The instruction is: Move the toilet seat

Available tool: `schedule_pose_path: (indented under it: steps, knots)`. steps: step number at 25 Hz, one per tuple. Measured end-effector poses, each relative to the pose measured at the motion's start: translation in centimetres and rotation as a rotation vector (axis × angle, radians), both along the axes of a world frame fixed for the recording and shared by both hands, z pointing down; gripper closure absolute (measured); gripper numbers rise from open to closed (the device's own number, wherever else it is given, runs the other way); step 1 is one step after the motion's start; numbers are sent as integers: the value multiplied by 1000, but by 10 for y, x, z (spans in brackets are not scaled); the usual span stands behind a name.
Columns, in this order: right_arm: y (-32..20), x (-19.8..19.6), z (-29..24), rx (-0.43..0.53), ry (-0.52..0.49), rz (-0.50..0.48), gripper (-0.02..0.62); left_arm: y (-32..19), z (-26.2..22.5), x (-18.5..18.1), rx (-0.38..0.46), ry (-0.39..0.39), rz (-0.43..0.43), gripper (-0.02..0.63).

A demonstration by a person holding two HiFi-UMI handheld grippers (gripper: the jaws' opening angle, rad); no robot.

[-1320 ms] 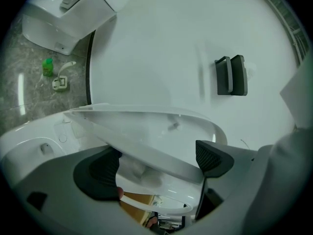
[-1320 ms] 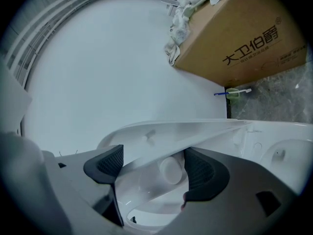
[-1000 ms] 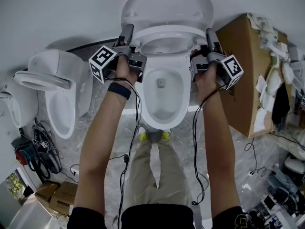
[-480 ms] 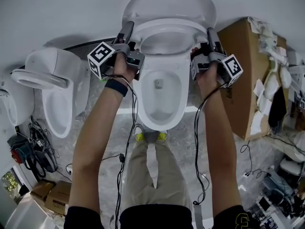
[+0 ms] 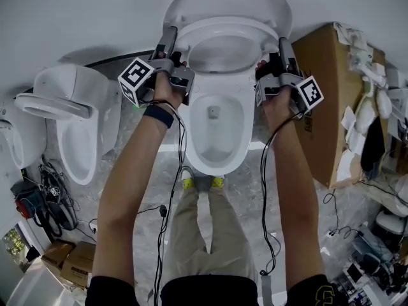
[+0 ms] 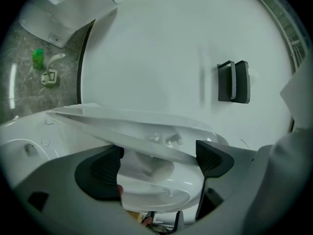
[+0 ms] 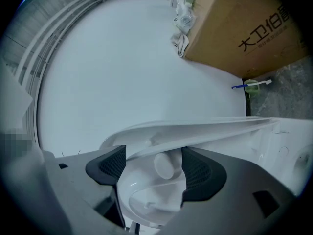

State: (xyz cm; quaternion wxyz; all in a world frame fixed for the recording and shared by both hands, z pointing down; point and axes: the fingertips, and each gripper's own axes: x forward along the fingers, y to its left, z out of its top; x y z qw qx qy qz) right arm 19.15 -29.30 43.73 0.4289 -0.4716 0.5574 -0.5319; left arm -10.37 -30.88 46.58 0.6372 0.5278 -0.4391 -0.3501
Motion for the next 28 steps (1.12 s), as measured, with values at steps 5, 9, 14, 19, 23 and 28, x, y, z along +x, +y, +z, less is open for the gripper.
schedule_pose_path:
  steps: [5, 9, 14, 19, 23, 28]
  knots:
    - [2, -1, -4, -7, 3, 26, 233, 2, -1, -1, 23, -9, -12, 120]
    - [0, -1, -3, -11, 4, 30, 241, 0, 0, -2, 29, -14, -11, 120]
    - [-4, 1, -2, -17, 8, 42, 239, -2, 0, -2, 38, -14, -20, 121]
    - [-8, 0, -2, -21, 10, 72, 238, -4, -1, -3, 48, -17, -39, 121]
    - [-5, -2, -2, -21, 11, 61, 239, -1, -2, -5, 58, -25, -31, 123]
    - [-2, -1, -2, -23, 15, 29, 239, 3, -2, -3, 63, -26, -24, 124]
